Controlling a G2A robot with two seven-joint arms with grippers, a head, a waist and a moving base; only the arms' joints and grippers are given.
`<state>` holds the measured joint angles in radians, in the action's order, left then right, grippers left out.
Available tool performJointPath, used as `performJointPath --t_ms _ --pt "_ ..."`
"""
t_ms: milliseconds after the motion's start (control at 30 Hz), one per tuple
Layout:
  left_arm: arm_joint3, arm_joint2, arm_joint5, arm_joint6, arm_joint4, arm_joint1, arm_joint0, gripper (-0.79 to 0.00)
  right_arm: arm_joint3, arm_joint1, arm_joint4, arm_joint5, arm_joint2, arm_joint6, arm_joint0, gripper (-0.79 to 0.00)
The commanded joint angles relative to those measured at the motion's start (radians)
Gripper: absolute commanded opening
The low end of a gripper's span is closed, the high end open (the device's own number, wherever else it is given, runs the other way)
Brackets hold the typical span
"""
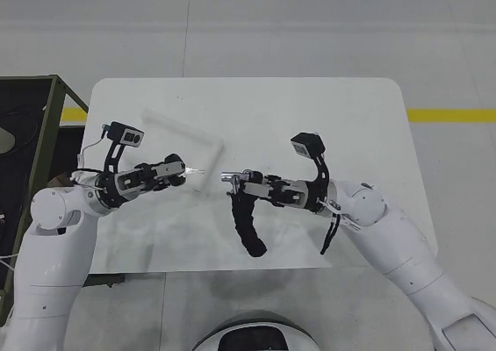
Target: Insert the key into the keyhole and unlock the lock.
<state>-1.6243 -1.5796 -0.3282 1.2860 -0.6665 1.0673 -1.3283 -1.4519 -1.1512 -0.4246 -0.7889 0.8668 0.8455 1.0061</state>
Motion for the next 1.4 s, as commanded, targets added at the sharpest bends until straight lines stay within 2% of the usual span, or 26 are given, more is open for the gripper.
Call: performJointPath --t_ms 0,367,1367 --pt "-0.004 -0.003 -0.009 -0.005 0.015 0.000 -0.003 -0.785 0.005 -0.006 0.004 0.003 0.003 -0.003 0.000 -0.785" --pt "0.005 0.012 0.019 -0.012 0.050 0.000 0.008 -0.785 0.010 -0.036 0.085 0.003 0.022 -0.009 0.005 -0.785" --pt "0.035 0.036 0.017 -0.005 0.073 0.006 0.035 -0.785 0.014 -0.092 0.109 0.035 0.086 0.057 0.026 -0.785"
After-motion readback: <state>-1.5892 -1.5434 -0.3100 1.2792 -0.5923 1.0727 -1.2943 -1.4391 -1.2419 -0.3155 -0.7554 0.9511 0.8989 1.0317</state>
